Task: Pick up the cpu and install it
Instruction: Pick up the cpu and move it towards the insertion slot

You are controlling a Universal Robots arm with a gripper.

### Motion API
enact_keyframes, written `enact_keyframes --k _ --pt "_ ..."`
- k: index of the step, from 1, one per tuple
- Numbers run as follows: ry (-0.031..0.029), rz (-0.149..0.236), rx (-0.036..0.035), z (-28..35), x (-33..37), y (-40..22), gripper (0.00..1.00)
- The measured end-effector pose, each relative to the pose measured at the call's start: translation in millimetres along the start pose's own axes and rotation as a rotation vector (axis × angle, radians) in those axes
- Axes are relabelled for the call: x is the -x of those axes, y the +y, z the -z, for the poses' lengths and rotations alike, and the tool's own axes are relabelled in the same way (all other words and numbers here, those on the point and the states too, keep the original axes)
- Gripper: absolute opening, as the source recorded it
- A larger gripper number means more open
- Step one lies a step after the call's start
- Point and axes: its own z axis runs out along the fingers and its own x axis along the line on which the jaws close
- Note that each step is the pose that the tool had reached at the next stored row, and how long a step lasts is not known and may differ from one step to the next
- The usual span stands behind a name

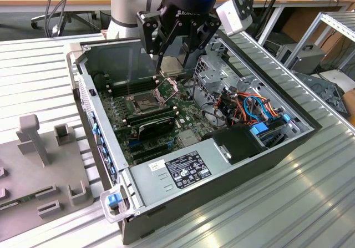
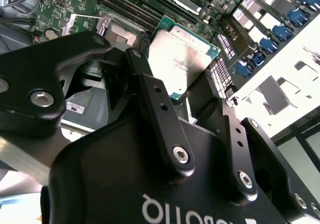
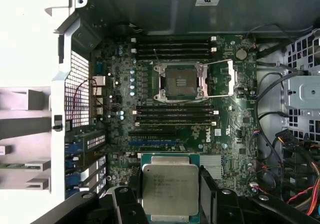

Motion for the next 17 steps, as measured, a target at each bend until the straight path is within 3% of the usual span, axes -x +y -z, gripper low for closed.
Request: enact_keyframes --k 17 --pt "0.0 0.0 0.0 -6.6 9.1 -0.2 0.55"
